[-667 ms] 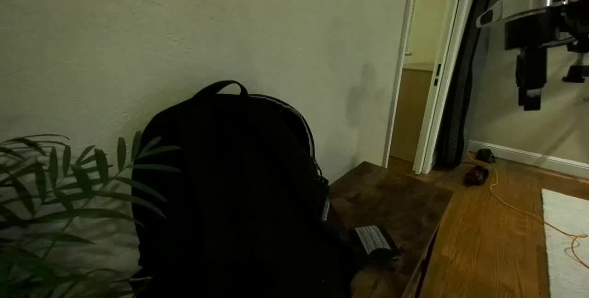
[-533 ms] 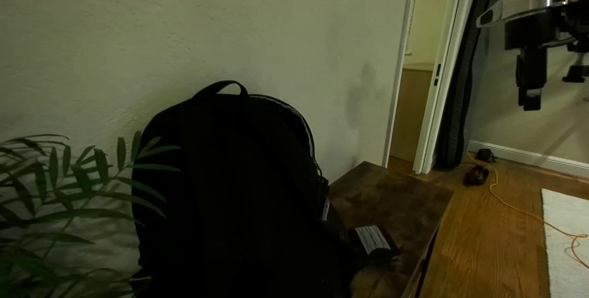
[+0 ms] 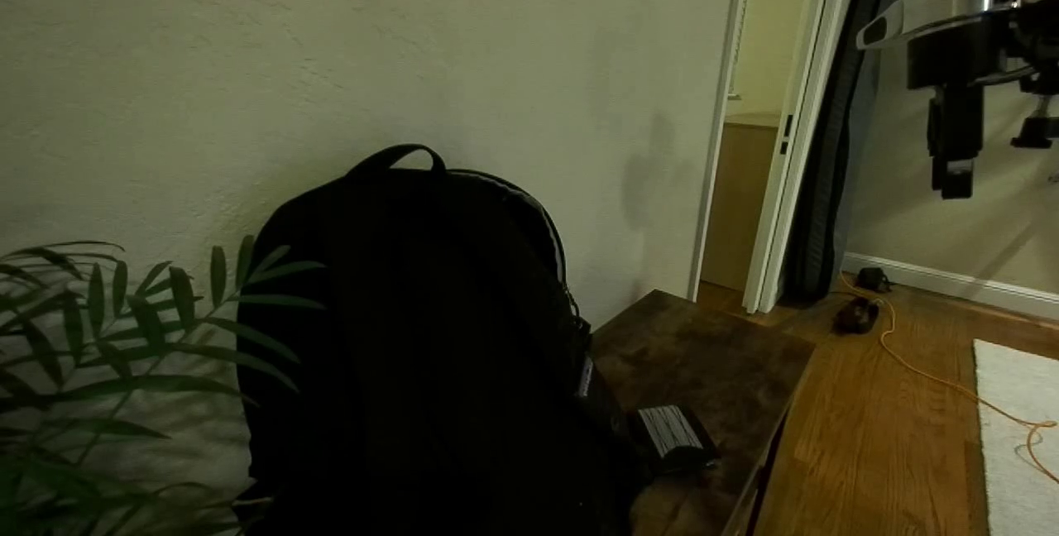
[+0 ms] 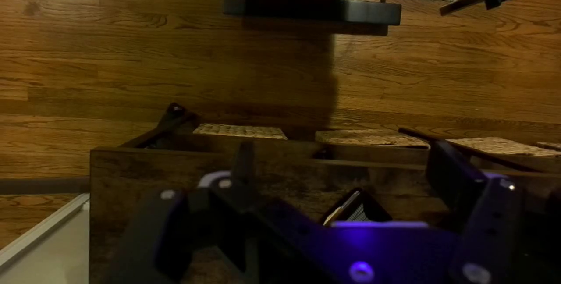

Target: Put the wallet in the bag

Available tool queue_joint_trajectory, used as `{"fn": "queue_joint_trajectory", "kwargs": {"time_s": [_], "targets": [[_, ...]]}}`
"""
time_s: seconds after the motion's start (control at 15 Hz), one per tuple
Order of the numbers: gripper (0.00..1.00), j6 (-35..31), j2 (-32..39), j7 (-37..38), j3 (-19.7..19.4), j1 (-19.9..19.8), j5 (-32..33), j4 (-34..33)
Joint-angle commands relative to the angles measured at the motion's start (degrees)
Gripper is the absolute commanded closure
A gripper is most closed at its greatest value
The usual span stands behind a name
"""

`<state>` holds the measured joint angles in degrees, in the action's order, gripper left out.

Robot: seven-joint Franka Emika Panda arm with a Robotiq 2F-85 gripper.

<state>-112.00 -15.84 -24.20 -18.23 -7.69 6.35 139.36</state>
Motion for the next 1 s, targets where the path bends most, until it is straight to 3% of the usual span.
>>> {"fn": "queue_joint_trajectory", "kwargs": {"time_s": [0.0, 0.47, 0.93], "targets": [[0.00, 0.1, 0.1, -0.2, 1.1, -1.1, -0.3, -0.1], [0.00, -1.4, 2.1, 0.6, 1.5, -0.5, -2.1, -0.3], [0.00, -18.8, 8.6, 8.4, 7.3, 0.9, -2.5, 2.7]]}}
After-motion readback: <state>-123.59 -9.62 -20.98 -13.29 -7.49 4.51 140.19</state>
